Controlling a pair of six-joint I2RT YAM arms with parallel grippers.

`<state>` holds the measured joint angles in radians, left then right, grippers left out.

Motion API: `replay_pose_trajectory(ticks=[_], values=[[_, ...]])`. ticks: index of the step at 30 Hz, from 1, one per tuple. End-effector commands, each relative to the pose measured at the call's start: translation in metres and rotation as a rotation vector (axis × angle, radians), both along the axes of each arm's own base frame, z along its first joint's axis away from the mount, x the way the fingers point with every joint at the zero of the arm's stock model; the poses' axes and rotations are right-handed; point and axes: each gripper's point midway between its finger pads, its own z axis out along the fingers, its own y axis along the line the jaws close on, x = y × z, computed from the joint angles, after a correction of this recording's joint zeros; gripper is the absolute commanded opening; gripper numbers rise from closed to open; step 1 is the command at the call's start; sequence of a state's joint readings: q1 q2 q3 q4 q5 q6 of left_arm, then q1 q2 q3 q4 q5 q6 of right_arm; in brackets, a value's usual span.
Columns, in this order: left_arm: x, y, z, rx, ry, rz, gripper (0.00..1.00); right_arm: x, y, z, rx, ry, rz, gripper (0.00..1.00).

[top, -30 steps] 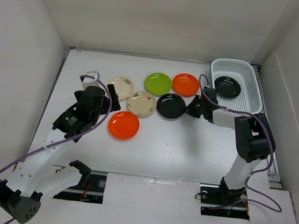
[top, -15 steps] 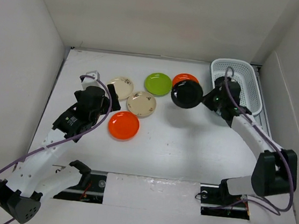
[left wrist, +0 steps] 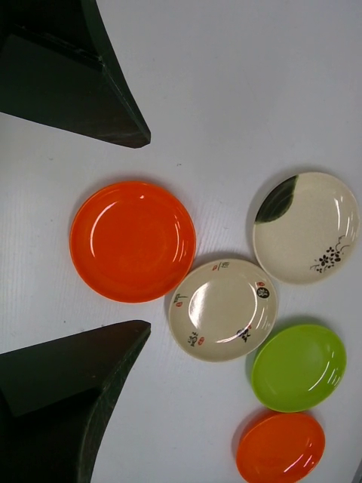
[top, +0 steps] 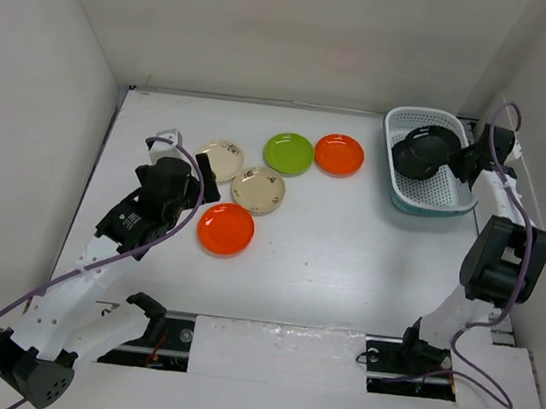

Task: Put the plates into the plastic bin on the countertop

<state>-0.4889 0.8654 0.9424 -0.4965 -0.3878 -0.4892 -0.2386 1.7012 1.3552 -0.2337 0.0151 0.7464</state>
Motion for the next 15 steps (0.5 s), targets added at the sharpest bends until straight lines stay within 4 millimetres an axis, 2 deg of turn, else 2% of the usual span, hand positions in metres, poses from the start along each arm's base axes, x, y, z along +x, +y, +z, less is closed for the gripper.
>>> replay_pose_trajectory(ticks=[1,2,3,4,6,8,9,11,12,13,15], values=[[0.002,-0.002,0.011,-0.012,-0.045,-0.019,1.0,0.019,-0.005,-0.002,0.029,0.003,-0.021,0.0],[0.002,-0.002,0.011,-0.012,-0.045,-0.019,1.0,0.022,-0.013,-0.003,0.028,0.022,-0.039,0.0],[0.002,-0.002,0.011,-0.012,-0.045,-0.019,1.0,0.027,-0.014,-0.02,0.028,0.056,-0.034,0.0],[0.002,-0.002,0.011,-0.012,-0.045,-0.019,1.0,0.028,-0.011,-0.029,0.043,0.07,-0.02,0.0],[0.002,-0.002,0.011,-0.012,-0.045,-0.019,1.0,0.033,-0.024,-0.04,0.051,0.078,-0.035,0.0],[0.002,-0.002,0.011,-0.012,-0.045,-0.019,1.0,0.038,-0.023,-0.046,0.059,0.084,-0.027,0.0],[0.002,-0.002,0.011,-0.012,-0.045,-0.019,1.0,0.04,-0.03,-0.045,0.06,0.084,-0.037,0.0],[0.002,-0.002,0.011,-0.012,-0.045,-0.019,1.0,0.04,-0.03,-0.057,0.059,0.108,-0.032,0.0],[0.002,-0.002,0.011,-0.012,-0.045,-0.019,1.0,0.043,-0.031,-0.052,0.056,0.097,-0.032,0.0],[0.002,-0.002,0.011,-0.012,-0.045,-0.019,1.0,0.045,-0.032,-0.063,0.06,0.111,-0.032,0.0],[0.002,-0.002,0.011,-0.012,-0.045,-0.019,1.0,0.046,-0.034,-0.069,0.075,0.116,-0.026,0.0]])
